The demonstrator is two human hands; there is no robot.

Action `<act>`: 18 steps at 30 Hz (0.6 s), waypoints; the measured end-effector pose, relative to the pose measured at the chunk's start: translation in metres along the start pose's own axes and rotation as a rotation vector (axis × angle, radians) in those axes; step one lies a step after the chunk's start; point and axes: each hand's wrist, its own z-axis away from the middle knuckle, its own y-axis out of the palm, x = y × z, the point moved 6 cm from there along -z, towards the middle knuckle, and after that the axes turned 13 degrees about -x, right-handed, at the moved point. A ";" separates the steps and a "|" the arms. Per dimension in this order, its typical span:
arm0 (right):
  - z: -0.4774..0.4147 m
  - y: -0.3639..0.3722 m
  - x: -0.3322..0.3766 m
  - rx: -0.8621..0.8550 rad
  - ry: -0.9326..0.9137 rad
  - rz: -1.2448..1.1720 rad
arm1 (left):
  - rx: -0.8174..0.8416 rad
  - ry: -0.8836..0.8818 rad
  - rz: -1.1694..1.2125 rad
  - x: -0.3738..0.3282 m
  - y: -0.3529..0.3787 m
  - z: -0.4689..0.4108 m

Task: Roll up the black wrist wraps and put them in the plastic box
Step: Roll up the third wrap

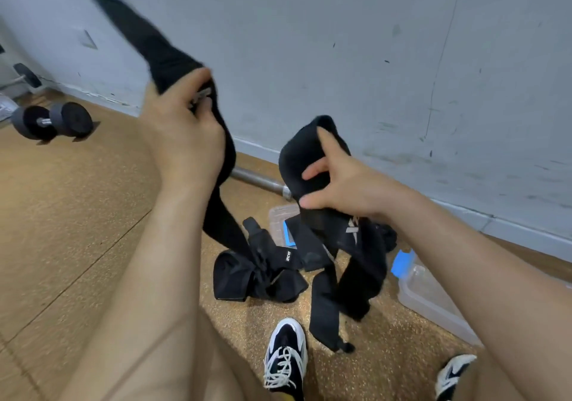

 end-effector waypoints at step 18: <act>-0.010 -0.027 0.008 -0.029 0.174 -0.805 | 0.783 -0.545 0.580 0.011 0.041 0.034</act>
